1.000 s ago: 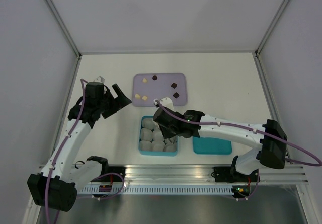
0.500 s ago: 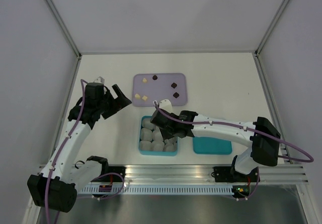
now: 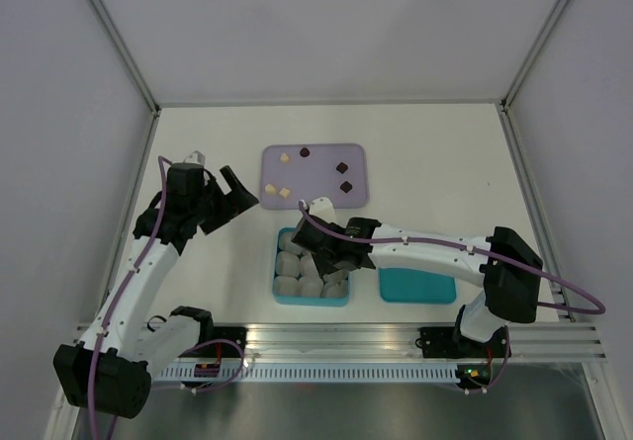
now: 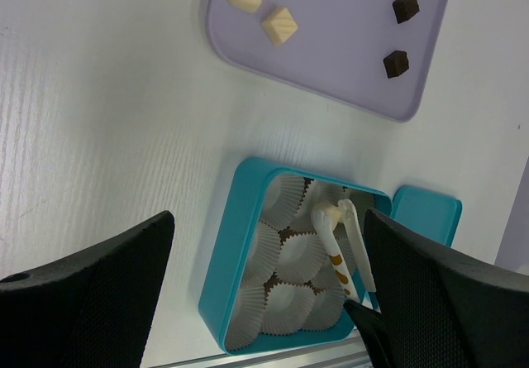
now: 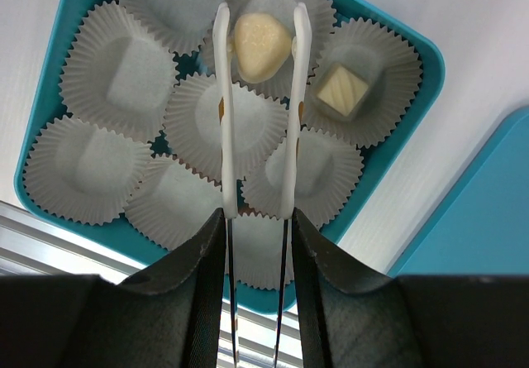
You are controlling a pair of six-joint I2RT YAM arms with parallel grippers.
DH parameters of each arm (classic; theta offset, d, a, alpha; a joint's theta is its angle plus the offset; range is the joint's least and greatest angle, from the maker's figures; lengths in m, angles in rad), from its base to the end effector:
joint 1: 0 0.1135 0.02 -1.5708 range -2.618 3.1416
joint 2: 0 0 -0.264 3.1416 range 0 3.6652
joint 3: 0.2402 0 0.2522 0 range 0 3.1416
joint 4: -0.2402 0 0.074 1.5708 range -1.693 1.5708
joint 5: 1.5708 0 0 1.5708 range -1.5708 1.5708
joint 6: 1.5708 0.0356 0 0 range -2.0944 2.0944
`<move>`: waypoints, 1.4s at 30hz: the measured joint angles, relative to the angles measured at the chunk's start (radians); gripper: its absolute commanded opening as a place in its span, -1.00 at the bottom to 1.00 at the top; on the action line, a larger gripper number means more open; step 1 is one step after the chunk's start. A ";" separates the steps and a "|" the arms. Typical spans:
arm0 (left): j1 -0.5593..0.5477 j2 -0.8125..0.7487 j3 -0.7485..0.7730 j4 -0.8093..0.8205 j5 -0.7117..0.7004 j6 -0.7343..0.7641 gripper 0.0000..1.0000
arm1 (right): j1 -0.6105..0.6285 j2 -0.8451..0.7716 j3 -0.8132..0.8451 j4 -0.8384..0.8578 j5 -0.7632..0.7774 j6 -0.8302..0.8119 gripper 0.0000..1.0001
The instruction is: Pack the chocolate
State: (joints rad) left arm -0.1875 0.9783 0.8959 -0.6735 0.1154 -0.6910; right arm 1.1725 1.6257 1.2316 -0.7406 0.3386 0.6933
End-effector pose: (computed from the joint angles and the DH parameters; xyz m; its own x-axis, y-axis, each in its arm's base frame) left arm 0.1969 -0.0415 0.2971 -0.6898 -0.5135 -0.5104 -0.2234 0.8215 -0.5246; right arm 0.1386 0.2988 0.2409 -0.7912 -0.3261 -0.5173 -0.4021 0.9148 0.0384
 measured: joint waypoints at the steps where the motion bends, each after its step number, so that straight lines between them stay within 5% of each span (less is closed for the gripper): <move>1: 0.000 -0.002 0.000 0.000 0.000 0.000 0.99 | 0.000 0.000 0.001 0.000 0.000 0.000 -0.81; 42: 0.000 -0.024 -0.002 0.000 -0.006 0.000 0.99 | -0.011 0.057 0.015 0.021 0.010 0.011 -0.80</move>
State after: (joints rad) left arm -0.1875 0.9546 0.8936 -0.6735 0.1093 -0.6910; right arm 1.1610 1.6825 1.2465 -0.7197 0.3485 0.7044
